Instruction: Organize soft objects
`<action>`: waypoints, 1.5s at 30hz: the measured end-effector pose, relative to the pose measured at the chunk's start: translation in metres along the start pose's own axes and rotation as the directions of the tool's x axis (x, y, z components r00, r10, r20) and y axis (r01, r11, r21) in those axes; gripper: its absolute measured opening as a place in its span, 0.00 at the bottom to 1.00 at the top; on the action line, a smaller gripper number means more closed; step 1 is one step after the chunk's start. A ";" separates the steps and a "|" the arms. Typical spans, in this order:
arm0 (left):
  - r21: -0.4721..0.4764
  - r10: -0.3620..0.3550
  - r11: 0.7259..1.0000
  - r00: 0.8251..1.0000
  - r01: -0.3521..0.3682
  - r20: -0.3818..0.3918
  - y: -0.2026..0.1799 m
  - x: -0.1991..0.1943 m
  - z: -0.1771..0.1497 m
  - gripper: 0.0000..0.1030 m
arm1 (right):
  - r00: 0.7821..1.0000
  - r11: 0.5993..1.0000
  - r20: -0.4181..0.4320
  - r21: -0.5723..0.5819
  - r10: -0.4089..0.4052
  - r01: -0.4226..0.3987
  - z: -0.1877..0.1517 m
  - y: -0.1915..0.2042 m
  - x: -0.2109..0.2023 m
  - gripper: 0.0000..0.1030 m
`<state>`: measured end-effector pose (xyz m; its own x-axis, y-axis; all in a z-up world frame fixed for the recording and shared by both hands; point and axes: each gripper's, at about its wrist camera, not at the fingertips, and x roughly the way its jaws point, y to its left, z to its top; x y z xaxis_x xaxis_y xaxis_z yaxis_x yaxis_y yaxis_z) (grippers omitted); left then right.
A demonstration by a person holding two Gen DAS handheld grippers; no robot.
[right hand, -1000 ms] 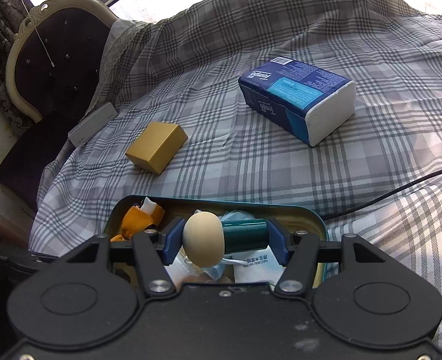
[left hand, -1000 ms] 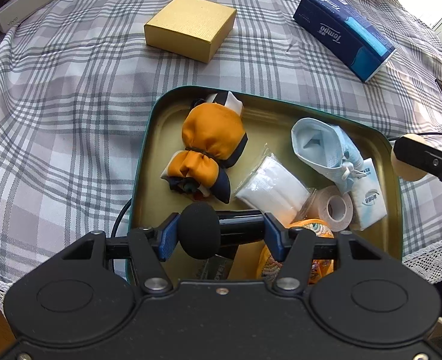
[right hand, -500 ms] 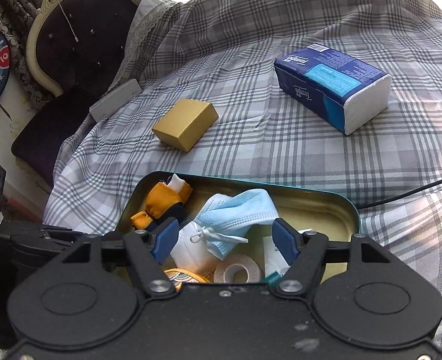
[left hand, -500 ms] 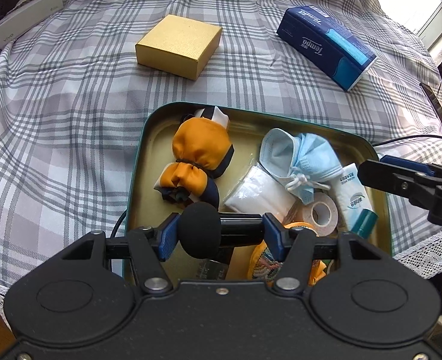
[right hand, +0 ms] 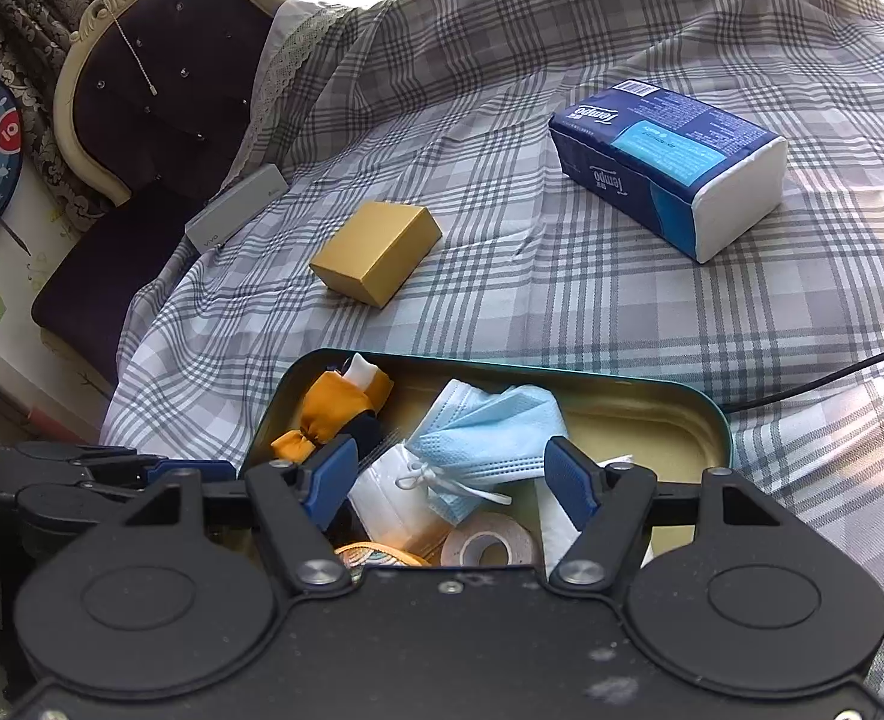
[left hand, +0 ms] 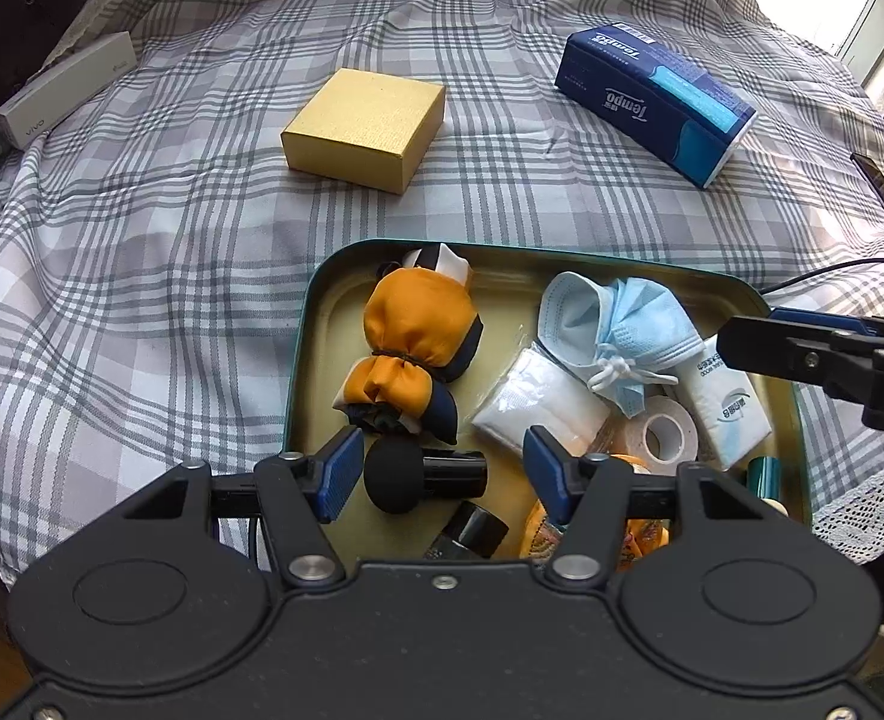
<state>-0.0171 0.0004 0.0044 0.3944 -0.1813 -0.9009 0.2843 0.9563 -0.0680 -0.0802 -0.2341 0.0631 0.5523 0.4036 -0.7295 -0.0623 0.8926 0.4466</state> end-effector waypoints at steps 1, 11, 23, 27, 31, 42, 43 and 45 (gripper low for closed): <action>-0.006 -0.002 1.000 1.000 0.002 -0.005 0.001 0.001 0.000 0.55 | 1.000 1.000 0.002 -0.002 0.002 -0.002 0.000 0.000 0.000 0.67; -0.018 -0.004 1.000 0.999 0.004 -0.033 0.003 0.005 0.001 0.55 | 1.000 1.000 -0.012 0.015 -0.017 0.017 0.002 -0.002 0.001 0.67; -0.037 0.037 0.998 0.995 -0.041 -0.092 0.005 0.016 0.001 0.55 | 0.989 0.994 -0.099 0.014 -0.106 0.108 0.003 0.002 0.010 0.67; -0.038 0.045 0.998 0.994 -0.049 -0.097 0.003 0.017 0.001 0.55 | 0.982 0.991 -0.137 0.019 -0.126 0.130 0.001 0.003 0.015 0.67; -0.046 0.049 0.997 0.994 -0.054 -0.099 0.002 0.018 0.002 0.55 | 0.978 0.990 -0.157 0.008 -0.140 0.143 0.000 0.006 0.017 0.67; -0.031 0.090 0.995 0.991 -0.094 -0.100 -0.006 0.020 0.000 0.55 | 0.966 0.984 -0.194 0.013 -0.172 0.178 -0.002 0.006 0.016 0.67; -0.028 0.092 0.995 0.991 -0.095 -0.100 -0.007 0.020 0.000 0.55 | 0.965 0.984 -0.197 0.017 -0.172 0.179 -0.003 0.006 0.016 0.67; -0.023 0.095 0.995 0.990 -0.098 -0.100 -0.010 0.020 -0.001 0.55 | 0.964 0.983 -0.202 0.024 -0.175 0.183 -0.004 0.005 0.016 0.67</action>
<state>-0.0129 -0.0128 -0.0138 0.3301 -0.0656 -0.9417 0.2244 0.9744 0.0108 -0.0748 -0.2225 0.0519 0.3754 0.2738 -0.8855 0.0597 0.9462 0.3179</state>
